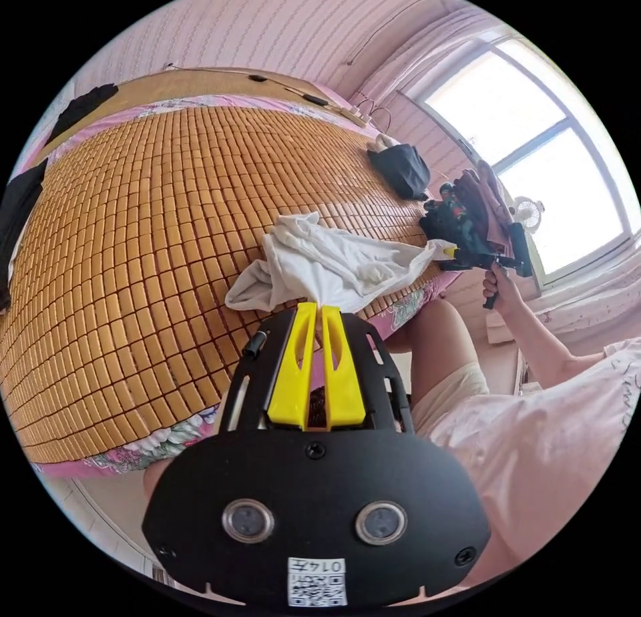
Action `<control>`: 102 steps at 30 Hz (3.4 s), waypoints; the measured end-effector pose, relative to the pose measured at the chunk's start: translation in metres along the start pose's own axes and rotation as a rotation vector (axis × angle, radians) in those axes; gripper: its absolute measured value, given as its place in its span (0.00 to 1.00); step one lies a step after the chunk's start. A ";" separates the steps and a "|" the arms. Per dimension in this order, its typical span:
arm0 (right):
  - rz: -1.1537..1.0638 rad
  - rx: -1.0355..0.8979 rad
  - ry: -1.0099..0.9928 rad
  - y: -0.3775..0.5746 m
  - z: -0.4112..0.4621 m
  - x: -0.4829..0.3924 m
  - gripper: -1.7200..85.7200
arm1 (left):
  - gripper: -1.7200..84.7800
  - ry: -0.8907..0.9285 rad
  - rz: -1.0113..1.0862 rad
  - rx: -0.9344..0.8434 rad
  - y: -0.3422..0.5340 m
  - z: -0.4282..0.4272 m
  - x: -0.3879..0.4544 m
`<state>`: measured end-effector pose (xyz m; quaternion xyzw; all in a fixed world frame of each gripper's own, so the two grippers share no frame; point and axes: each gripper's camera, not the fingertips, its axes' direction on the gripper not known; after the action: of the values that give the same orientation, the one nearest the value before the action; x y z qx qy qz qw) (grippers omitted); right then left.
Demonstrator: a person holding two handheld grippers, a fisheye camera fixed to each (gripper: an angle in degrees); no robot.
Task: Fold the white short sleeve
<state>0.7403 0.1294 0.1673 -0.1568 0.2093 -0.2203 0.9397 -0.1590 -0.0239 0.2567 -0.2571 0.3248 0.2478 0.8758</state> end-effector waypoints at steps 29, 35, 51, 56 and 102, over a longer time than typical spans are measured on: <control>-0.881 1.083 -0.118 0.215 -0.533 -0.140 0.02 | 0.01 -0.056 0.630 1.231 0.271 -0.624 0.258; -0.928 1.025 -0.127 0.158 -0.571 -0.160 0.02 | 0.01 -0.060 0.596 1.224 0.234 -0.653 0.248; -0.264 0.385 -0.353 -0.247 -0.229 -0.116 0.02 | 0.01 -0.105 -0.112 0.793 -0.013 -0.478 0.002; -0.369 0.682 -0.448 -0.256 -0.308 -0.156 0.03 | 0.01 -0.054 0.031 0.997 -0.010 -0.501 0.016; -0.219 -0.388 0.037 -0.081 0.021 -0.206 0.09 | 0.06 -0.055 -0.301 -0.051 0.147 0.042 -0.151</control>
<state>0.5536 0.1637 0.2837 -0.3526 0.2468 -0.2796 0.8582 -0.3295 0.0710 0.3464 -0.3182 0.2522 0.1289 0.9047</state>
